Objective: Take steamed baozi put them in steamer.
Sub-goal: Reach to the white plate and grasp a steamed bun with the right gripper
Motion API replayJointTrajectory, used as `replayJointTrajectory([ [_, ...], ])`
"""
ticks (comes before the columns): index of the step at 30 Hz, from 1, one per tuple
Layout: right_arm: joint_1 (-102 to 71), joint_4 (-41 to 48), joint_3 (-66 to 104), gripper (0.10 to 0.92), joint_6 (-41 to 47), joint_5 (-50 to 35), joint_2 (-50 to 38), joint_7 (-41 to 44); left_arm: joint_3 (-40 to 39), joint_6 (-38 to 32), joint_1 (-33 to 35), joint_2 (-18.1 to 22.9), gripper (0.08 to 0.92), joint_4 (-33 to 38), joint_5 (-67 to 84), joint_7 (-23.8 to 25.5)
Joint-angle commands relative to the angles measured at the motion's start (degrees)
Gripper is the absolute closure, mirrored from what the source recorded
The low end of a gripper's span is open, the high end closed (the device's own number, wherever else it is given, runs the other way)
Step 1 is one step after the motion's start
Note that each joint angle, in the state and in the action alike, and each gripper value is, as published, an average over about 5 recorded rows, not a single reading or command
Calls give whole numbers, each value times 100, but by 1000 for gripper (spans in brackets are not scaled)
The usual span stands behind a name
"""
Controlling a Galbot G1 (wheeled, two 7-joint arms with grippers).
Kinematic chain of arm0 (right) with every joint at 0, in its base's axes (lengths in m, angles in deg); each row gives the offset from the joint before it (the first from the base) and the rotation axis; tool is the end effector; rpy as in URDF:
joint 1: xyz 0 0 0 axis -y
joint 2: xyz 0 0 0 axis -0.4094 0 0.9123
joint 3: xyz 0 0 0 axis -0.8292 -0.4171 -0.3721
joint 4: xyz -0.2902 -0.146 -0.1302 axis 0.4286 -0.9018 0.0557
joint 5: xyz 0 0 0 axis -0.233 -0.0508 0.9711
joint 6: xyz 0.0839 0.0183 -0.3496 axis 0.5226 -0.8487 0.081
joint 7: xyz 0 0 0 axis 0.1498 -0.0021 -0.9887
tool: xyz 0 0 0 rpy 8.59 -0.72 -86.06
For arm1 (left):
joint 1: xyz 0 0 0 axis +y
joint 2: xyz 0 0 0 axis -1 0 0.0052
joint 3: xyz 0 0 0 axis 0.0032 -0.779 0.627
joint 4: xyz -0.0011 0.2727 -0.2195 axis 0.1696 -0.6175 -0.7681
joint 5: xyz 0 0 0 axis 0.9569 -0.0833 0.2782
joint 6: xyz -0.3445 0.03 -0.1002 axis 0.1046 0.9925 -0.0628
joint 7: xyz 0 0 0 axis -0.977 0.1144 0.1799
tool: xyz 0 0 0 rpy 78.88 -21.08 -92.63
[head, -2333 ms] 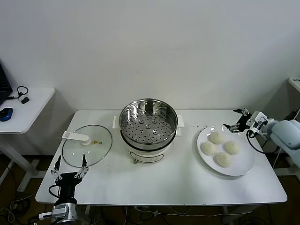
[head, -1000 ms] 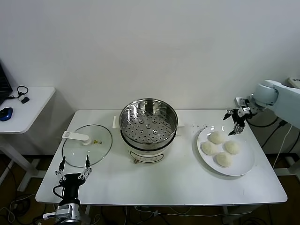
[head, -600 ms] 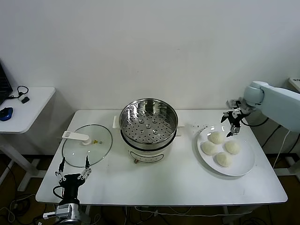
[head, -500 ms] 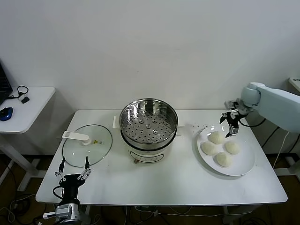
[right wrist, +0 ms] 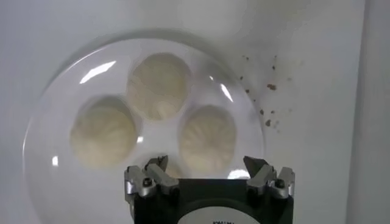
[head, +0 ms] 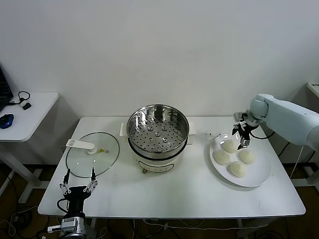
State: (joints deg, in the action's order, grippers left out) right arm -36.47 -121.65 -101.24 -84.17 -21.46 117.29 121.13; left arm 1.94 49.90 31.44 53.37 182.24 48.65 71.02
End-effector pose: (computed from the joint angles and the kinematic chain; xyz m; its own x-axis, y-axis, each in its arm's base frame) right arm 0.5980 -0.2123 -0.2053 -0.1203 -0.0149 0.9926 -0.9927 -0.0007 -0.1203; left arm 0.1552 0.0619 -0.3920 -0.9821 -0.1859 0.0306 -0.1753 0.9610 0.2140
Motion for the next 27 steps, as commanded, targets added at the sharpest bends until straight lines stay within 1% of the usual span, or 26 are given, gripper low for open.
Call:
replayJointTrajectory([
  [1, -280, 354, 274, 203, 9, 141, 149, -19, 2, -8, -5, 280, 177, -22, -21, -1],
  [15, -455, 815, 533, 203, -68, 300, 386, -67, 50, -46, -43, 280, 177, -98, -42, -8],
  [27, -553, 942, 650, 203, -56, 309, 508, -67, 85, -72, -51, 280, 177, -118, -45, -9],
])
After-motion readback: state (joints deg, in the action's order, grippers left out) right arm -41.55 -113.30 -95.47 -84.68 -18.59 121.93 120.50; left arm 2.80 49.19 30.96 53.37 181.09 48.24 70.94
